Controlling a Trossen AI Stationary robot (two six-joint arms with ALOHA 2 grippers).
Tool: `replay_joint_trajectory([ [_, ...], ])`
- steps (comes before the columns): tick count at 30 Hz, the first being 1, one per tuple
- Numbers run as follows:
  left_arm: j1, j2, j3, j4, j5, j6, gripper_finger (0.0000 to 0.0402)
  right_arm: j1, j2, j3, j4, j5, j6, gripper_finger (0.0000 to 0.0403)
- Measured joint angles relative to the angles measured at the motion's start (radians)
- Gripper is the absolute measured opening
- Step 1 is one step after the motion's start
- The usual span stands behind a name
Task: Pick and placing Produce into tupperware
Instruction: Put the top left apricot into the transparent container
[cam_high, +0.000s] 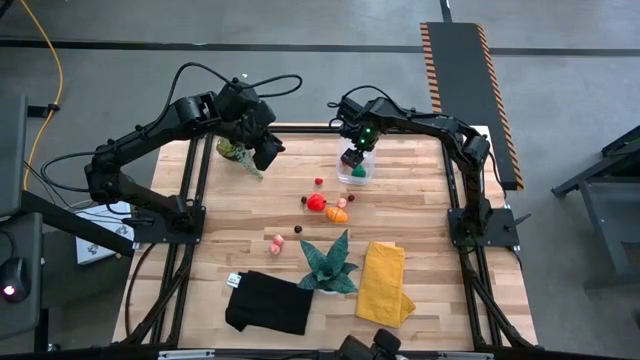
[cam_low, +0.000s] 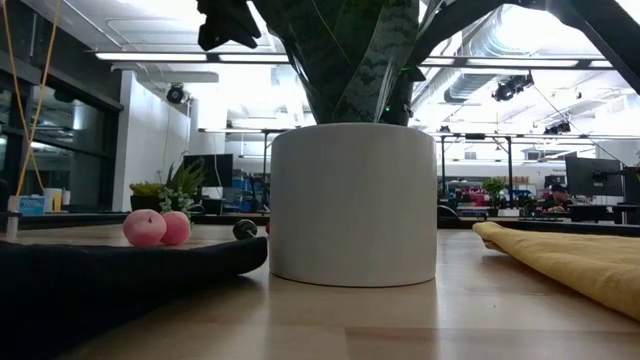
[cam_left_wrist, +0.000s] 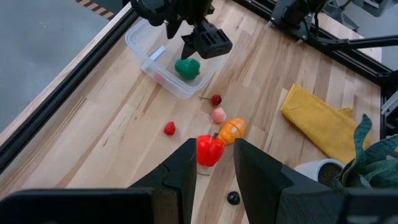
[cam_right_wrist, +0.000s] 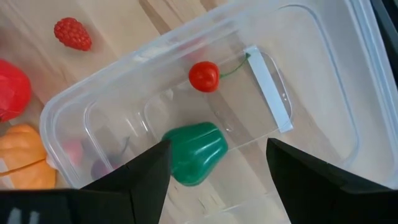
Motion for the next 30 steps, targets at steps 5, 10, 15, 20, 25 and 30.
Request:
replay_joint_trajectory([
  [5,0.000,0.000,0.000,-0.014,0.000,0.000,0.0095,0.000,0.000,0.000,-0.002,0.000,0.000,0.0233],
  [10,0.000,0.000,0.000,-0.014,0.000,0.000,0.0095,0.000,0.000,0.000,-0.002,0.000,0.004,0.0178],
  [15,0.000,0.000,0.000,-0.014,0.000,0.000,0.0095,0.000,0.000,0.000,-0.005,0.000,0.007,0.0122],
  [20,0.000,0.000,0.000,-0.013,0.000,0.000,0.0095,-0.001,0.000,0.000,-0.011,0.000,0.007,0.0088],
  [25,0.000,0.000,0.000,-0.013,0.000,0.000,0.0095,-0.001,0.000,0.001,-0.011,0.000,0.008,0.0069],
  [30,0.000,0.000,0.000,-0.013,0.000,0.000,0.0095,0.000,0.000,0.001,-0.011,0.000,0.008,0.0050],
])
